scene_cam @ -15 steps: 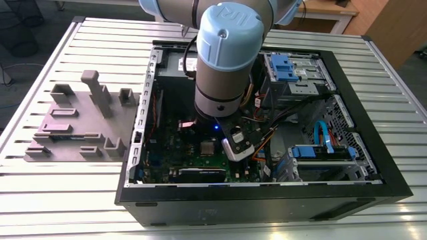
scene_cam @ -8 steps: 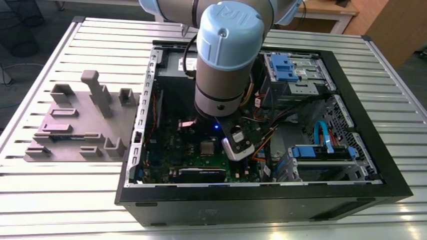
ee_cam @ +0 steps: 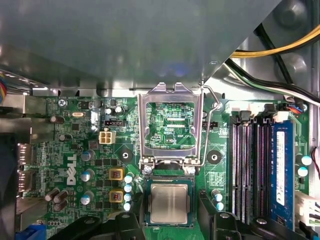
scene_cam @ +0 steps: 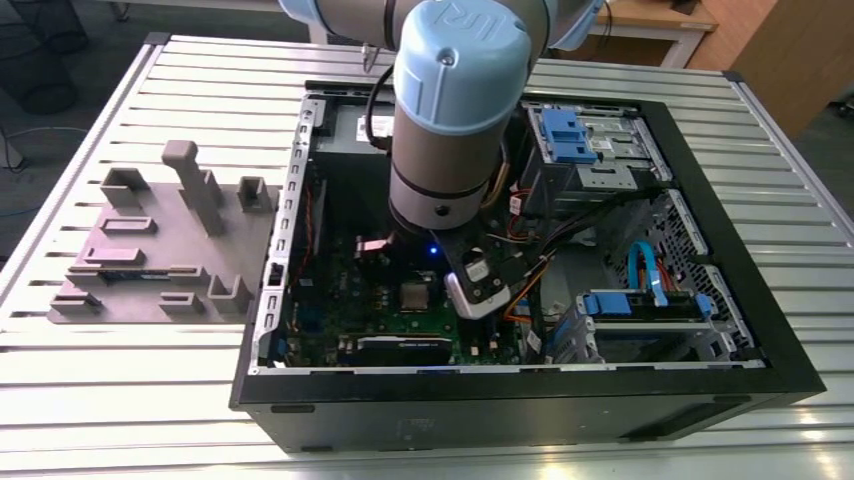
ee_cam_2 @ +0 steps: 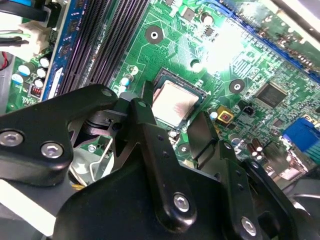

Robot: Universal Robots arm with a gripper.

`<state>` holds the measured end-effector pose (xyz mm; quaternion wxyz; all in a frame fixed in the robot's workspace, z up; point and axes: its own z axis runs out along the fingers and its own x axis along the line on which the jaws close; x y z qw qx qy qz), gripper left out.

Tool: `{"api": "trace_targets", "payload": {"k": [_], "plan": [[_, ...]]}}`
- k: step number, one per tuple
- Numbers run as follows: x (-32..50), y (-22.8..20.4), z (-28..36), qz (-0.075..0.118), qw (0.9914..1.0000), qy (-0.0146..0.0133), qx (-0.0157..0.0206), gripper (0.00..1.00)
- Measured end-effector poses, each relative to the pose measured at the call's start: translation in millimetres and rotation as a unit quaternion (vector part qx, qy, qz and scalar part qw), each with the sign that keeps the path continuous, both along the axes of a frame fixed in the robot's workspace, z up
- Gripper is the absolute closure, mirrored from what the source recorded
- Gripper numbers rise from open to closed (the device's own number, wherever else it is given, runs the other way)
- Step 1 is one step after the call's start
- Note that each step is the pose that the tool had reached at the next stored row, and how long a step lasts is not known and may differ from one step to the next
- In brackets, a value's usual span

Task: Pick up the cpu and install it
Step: 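Place the cpu into insertion slot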

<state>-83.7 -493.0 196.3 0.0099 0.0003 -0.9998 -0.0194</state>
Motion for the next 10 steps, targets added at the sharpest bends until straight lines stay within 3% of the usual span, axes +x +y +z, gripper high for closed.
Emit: {"api": "trace_targets", "payload": {"k": [4, 7, 8, 10], "plan": [[0.0, 0.0, 3.8, 0.0, 1.0, 0.0, 0.0, 0.47], [0.0, 0.0, 6.5, 0.0, 1.0, 0.0001, 0.0, 0.65], [0.0, 0.0, 7.2, 0.0, 1.0, 0.0001, 0.0, 0.65], [0.0, 0.1, 7.7, 0.0, 1.0, 0.0001, 0.0002, 0.77]]}}
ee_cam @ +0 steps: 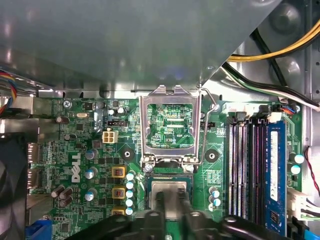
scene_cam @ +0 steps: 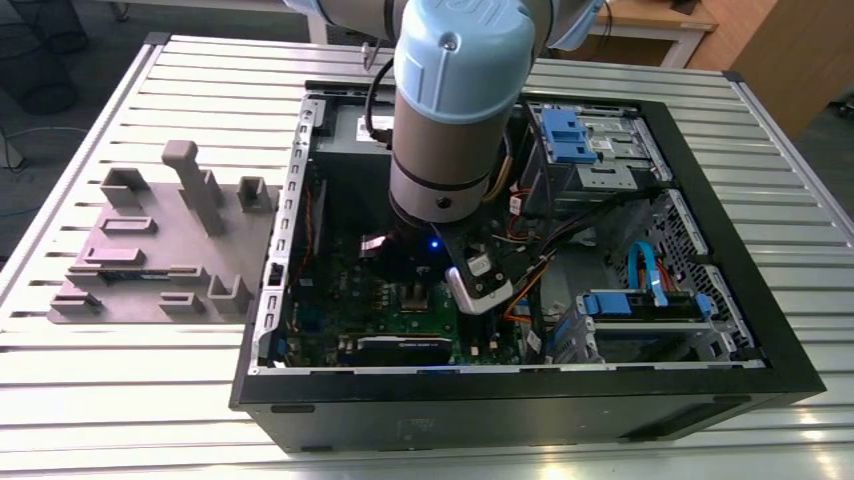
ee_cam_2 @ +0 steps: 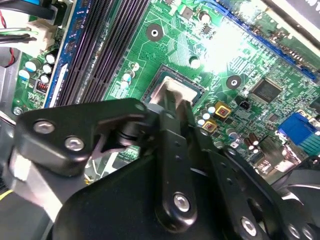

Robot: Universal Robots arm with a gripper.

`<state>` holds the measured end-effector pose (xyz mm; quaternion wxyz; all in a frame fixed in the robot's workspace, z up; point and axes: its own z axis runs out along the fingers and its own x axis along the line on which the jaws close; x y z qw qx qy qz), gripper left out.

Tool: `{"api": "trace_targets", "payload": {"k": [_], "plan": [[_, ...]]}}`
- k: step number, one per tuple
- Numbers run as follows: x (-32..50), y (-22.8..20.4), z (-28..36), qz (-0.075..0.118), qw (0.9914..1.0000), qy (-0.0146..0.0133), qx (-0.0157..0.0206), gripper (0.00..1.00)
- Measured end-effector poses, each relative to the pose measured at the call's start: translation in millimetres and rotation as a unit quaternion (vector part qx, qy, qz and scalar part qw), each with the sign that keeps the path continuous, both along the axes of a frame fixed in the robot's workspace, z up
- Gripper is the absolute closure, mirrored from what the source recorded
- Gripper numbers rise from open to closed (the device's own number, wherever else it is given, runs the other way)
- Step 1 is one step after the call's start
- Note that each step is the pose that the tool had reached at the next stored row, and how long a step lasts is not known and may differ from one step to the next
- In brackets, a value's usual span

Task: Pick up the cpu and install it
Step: 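Place the cpu into insertion slot, then close the cpu cover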

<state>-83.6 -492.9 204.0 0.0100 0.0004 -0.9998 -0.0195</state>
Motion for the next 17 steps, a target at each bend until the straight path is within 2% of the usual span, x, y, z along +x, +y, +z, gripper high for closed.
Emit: {"api": "trace_targets", "payload": {"k": [1, 3, 17], "plan": [[0.0, 0.0, 0.0, 0.0, 1.0, 0.0, 0.0, 0.77], [0.0, -0.1, 0.2, 0.0, 1.0, 0.0001, -0.0001, 0.89], [0.0, -0.1, 0.3, 0.0, 1.0, 0.0003, -0.0002, 0.9]]}}
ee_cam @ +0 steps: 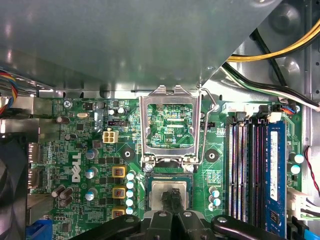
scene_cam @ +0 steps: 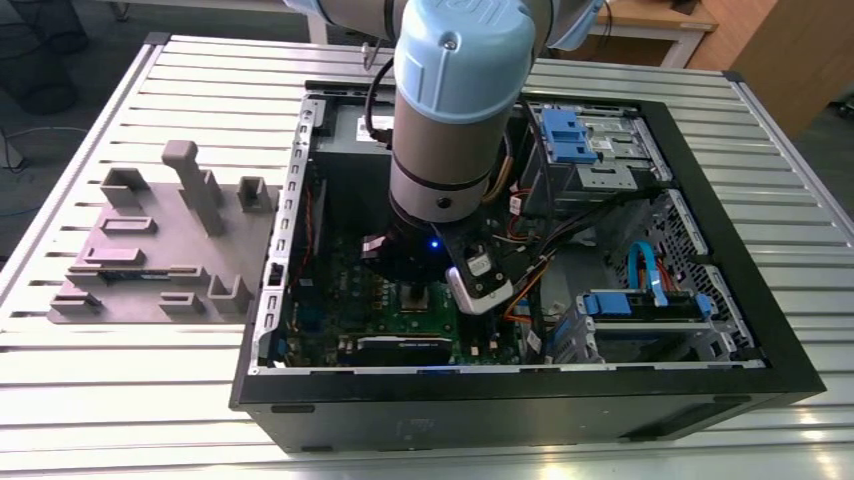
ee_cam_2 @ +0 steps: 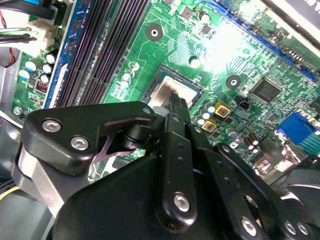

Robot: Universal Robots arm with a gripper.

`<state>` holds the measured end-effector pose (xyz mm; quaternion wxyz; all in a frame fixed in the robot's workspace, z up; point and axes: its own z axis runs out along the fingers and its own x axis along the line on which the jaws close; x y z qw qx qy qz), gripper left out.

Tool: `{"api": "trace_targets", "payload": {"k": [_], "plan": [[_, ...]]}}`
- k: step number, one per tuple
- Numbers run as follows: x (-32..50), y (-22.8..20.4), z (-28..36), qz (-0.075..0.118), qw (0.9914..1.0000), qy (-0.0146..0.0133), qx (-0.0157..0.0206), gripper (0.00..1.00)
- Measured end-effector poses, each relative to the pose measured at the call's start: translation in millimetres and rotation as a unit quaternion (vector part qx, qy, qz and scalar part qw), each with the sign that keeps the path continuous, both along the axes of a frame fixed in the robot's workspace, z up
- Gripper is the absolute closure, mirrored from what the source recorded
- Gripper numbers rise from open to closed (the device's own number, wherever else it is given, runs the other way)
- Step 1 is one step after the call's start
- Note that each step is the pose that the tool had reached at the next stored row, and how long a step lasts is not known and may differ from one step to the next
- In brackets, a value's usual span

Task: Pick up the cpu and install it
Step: 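Close the cpu cover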

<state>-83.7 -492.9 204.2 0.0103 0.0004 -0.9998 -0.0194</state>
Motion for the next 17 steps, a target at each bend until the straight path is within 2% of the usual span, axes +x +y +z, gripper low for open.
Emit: {"api": "trace_targets", "payload": {"k": [5, 17], "plan": [[0.0, 0.0, 2.0, 0.0, 1.0, 0.0, 0.0, 0.9], [0.0, 0.3, 24.9, 0.0, 1.0, 0.0, -0.0001, 0.9]]}}
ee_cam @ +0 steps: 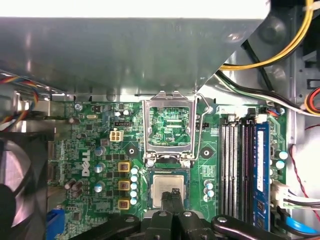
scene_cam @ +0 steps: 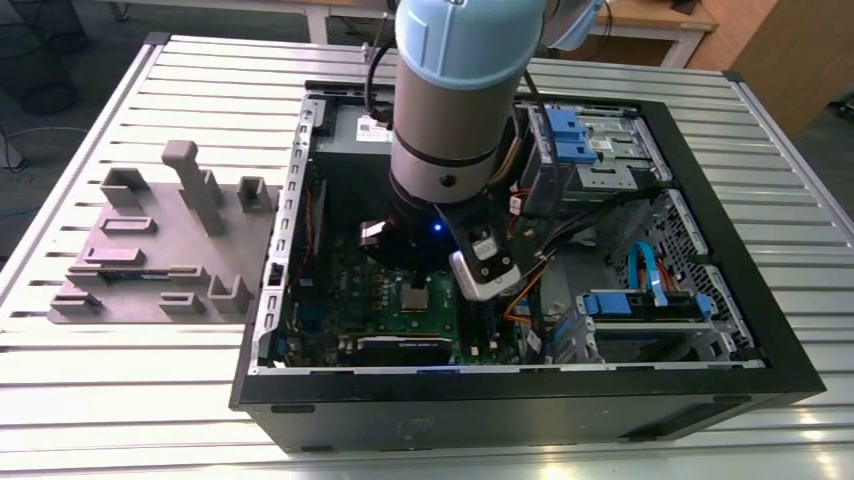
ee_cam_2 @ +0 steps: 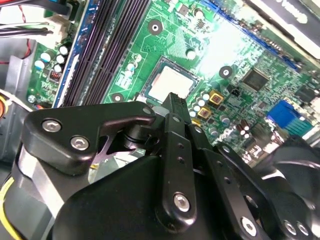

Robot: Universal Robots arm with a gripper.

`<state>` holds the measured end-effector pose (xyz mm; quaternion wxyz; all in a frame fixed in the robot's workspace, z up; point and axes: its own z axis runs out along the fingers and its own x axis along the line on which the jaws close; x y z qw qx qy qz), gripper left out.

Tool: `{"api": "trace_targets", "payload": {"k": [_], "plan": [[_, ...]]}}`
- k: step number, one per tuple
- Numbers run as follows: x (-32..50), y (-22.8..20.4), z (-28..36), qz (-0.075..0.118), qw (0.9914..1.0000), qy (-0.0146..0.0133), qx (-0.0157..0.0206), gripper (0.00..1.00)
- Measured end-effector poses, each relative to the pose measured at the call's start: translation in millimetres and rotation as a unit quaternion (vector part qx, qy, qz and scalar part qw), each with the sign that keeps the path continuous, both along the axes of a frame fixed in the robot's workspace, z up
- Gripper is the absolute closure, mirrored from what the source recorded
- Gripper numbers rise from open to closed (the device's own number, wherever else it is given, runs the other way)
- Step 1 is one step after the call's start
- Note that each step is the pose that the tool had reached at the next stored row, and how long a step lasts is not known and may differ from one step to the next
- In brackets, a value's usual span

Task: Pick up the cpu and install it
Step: 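Close the cpu cover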

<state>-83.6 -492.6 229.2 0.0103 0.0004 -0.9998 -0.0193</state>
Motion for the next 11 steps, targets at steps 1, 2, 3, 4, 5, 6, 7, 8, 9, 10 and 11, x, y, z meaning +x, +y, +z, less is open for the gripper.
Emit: {"api": "trace_targets", "payload": {"k": [1, 2, 3, 4, 5, 6, 7, 8, 9, 10, 11], "plan": [[0.0, 0.2, 1.9, 0.0, 1.0, 0.0, 0.0, 0.9], [0.0, 0.3, 3.7, 0.0, 1.0, 0.0, 0.0, 0.9], [0.0, 0.4, 5.7, 0.0, 1.0, 0.0, 0.0, 0.9], [0.0, 0.4, 7.7, 0.0, 1.0, 0.0, 0.0, 0.9], [0.0, 0.4, 9.9, 0.0, 1.0, 0.0, 0.0, 0.9], [0.0, 0.5, 12.3, 0.0, 1.0, 0.0, 0.0, 0.9], [0.0, 0.6, 14.9, 0.0, 1.0, -0.0001, 0.0, 0.9], [0.0, 0.7, 17.3, 0.0, 1.0, 0.0, 0.0, 0.9], [-0.1, 0.8, 19.4, 0.0, 1.0, 0.0, -0.0001, 0.9], [-0.1, 1.0, 21.5, 0.0, 1.0, 0.0, -0.0003, 0.9], [0.0, 1.2, 23.6, 0.0, 1.0, 0.0, -0.0005, 0.9]]}}
